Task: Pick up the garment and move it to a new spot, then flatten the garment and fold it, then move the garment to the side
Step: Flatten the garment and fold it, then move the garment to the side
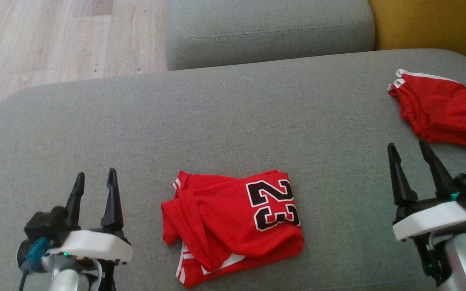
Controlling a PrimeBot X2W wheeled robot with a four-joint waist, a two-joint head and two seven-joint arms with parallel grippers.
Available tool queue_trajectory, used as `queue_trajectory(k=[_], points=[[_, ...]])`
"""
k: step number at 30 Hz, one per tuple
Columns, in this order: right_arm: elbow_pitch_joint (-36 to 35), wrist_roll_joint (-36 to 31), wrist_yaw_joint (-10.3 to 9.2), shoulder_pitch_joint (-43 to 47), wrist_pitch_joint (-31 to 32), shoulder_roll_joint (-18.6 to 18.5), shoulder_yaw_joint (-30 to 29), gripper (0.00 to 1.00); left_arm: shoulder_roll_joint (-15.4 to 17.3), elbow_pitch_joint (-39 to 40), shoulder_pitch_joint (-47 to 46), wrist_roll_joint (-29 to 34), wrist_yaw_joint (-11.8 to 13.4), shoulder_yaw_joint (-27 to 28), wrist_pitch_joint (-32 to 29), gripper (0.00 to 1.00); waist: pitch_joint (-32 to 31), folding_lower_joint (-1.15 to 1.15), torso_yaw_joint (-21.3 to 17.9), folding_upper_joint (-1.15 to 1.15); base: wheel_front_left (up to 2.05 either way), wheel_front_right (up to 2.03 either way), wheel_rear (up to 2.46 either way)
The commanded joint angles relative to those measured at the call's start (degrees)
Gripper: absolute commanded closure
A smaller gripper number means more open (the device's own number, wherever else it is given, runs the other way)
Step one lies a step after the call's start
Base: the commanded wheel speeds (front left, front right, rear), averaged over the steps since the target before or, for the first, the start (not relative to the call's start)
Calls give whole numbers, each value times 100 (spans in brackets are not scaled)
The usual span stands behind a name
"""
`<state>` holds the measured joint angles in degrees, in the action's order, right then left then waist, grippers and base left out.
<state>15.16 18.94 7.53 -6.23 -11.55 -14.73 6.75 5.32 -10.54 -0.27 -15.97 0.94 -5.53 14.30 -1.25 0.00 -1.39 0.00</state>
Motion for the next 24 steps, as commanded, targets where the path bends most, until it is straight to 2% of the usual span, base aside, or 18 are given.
queue_trajectory(k=[1,11,15,22,23,24], points=[[-160,-82,-4,-120,-68,-43,73,0,34,201,-192,91,-25,260,70,0,4,0,3,0,0,0,0],[2,-232,-4,-167,-67,23,245,0,-86,102,-196,262,-141,426,70,0,5,0,70,0,0,0,0],[52,16,-4,-232,177,140,479,0,-126,59,-214,304,-184,447,70,0,1,0,121,0,0,0,0],[490,706,-4,-823,1370,286,1291,0,-169,-8,-299,368,-268,436,70,0,40,0,350,0,0,0,0],[768,877,-4,-987,1845,342,1461,0,-177,-53,-336,384,-306,431,70,0,47,0,463,0,0,0,0],[891,980,-4,-1066,2027,376,1511,0,-182,-69,-346,391,-313,430,70,0,46,0,517,0,0,0,0]])
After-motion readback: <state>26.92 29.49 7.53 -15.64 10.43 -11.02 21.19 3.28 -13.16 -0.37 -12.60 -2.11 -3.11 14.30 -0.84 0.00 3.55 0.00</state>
